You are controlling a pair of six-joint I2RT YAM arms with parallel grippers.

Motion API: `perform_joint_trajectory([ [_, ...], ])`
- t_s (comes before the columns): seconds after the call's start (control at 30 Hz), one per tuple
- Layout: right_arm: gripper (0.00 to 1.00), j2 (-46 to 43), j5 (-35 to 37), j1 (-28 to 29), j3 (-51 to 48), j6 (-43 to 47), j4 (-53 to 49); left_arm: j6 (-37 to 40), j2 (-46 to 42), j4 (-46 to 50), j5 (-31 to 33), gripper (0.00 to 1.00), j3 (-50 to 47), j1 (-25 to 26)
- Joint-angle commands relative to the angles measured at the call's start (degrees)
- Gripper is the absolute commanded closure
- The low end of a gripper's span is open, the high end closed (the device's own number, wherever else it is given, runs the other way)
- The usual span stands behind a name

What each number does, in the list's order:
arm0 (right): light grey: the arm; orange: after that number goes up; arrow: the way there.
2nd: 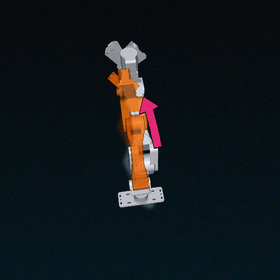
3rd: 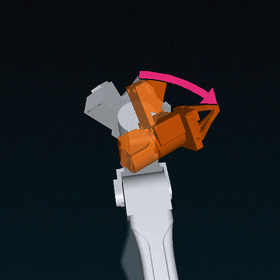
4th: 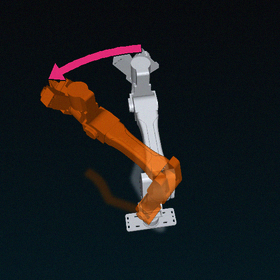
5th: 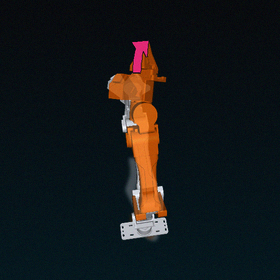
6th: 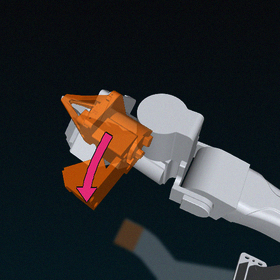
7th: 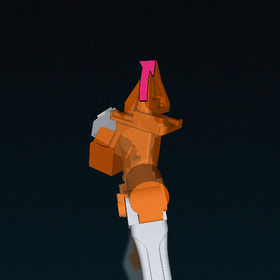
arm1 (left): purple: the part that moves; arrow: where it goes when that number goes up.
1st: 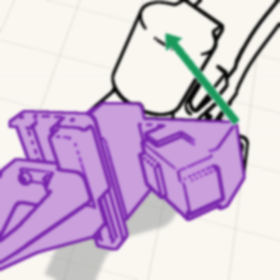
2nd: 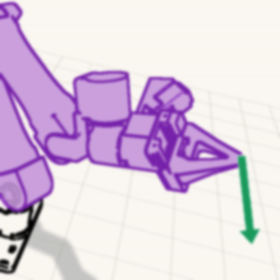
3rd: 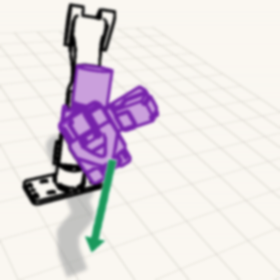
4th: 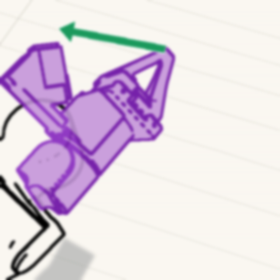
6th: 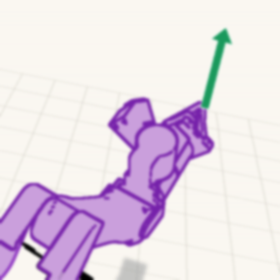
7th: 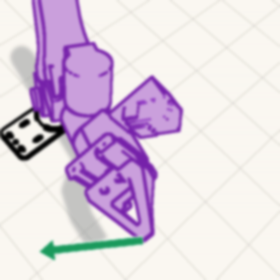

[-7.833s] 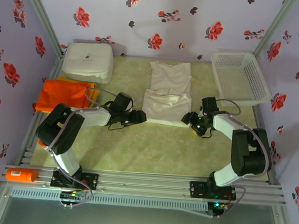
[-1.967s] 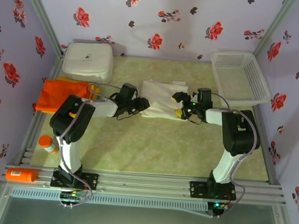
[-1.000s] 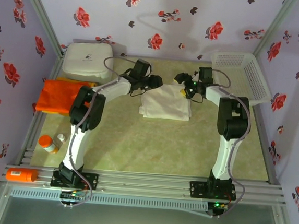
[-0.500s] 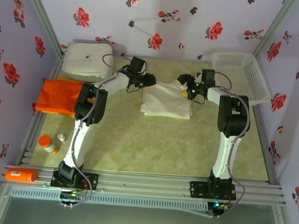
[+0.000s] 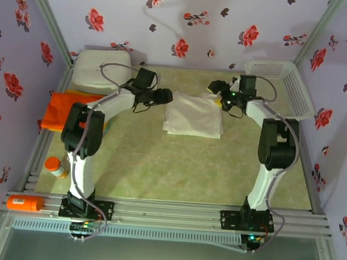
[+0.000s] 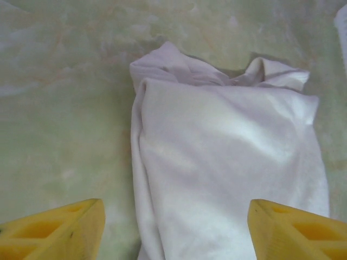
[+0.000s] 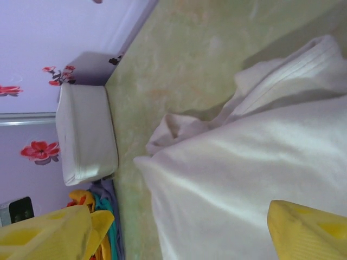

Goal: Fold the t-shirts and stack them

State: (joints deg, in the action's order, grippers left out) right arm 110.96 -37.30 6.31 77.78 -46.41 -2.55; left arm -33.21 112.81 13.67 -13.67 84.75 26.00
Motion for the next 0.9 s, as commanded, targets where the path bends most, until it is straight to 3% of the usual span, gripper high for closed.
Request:
perform_joint_trajectory([
  [0.0, 0.15, -6.2, 2.2, 0.7, -3.8, 3.9, -5.9, 2.4, -2.0, -2.8, 1.1, 0.26, -4.4, 1.0],
  [0.17, 0.15, -14.0, 6.7, 1.4, -9.5, 5.1, -14.2, 3.0, 0.8, -2.6, 1.2, 0.22, -4.7, 1.7],
  [0.4, 0.14, -22.7, 7.1, 2.1, -16.8, 5.1, -16.5, 5.4, 7.2, -1.8, -1.0, 0.23, 0.8, 1.7],
  [0.87, 0.15, -21.3, 6.2, 2.0, -18.7, 5.7, -17.9, 2.2, 15.8, 3.2, -7.0, 0.28, 8.8, 2.3],
])
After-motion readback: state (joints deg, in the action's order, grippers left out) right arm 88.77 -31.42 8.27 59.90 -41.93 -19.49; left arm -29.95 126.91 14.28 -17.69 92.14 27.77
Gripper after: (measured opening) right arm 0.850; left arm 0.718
